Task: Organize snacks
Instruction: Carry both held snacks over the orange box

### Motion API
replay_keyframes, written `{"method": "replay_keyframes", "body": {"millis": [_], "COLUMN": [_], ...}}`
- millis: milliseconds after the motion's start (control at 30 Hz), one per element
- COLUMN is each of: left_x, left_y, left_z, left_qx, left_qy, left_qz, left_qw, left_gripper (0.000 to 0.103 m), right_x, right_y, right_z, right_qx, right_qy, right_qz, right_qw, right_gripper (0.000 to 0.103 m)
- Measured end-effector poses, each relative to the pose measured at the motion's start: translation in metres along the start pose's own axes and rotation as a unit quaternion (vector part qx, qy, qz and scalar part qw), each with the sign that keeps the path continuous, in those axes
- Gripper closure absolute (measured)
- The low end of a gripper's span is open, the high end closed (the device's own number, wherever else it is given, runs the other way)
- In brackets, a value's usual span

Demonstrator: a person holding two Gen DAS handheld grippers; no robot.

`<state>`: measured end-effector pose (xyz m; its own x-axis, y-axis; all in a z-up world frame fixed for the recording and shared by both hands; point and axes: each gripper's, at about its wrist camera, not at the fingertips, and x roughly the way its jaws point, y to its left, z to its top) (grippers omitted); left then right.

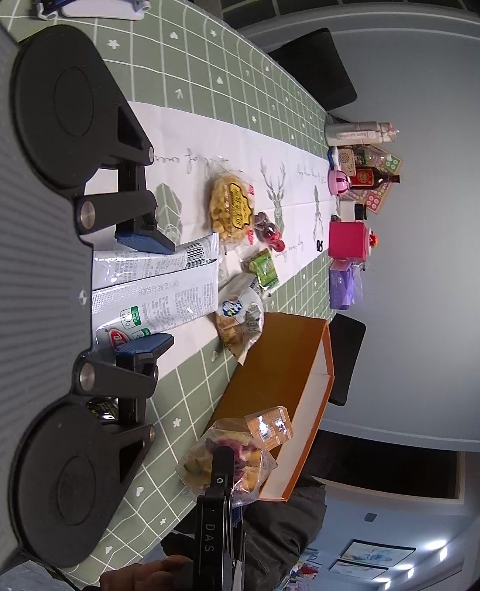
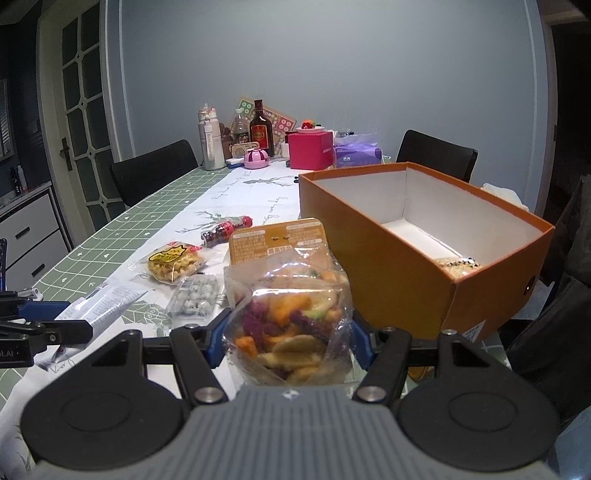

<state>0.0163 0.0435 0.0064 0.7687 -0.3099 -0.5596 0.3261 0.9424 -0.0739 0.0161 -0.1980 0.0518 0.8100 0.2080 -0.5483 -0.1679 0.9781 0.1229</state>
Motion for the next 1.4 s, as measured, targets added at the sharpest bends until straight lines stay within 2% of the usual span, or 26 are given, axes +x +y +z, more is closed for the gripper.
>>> {"method": "replay_keyframes", "body": {"millis": [367, 867, 1200, 1400], "left_x": [0.013, 0.048, 0.085, 0.113], "left_y": [-0.027, -0.086, -0.129, -0.155], "left_z": [0.034, 0.09, 0.118, 0.132], "left_qx": [0.034, 0.098, 0.146, 0.178], "left_qy": [-0.021, -0.039, -0.034, -0.022], "left_qz": [-0.03, -0.085, -0.11, -0.119], "left_qw": [0.9988, 0.9908, 0.9826, 0.9767], "left_gripper": [0.05, 0.05, 0.05, 0.05], "right_x": [-0.016, -0.024, -0.011, 0.005], "right_y": [-0.014, -0.07, -0.123, -0.15], "right_z": [0.024, 0.065, 0.081, 0.096], "right_qx": [-0.014, -0.032, -0.022, -0.024], "right_qy": [-0.032, -0.06, -0.046, -0.022], "right_qz": [-0.012, -0.052, -0.065, -0.064], "right_qw": [0.999, 0.996, 0.997, 0.997], "right_gripper": [0.04, 0.04, 0.04, 0.04]}}
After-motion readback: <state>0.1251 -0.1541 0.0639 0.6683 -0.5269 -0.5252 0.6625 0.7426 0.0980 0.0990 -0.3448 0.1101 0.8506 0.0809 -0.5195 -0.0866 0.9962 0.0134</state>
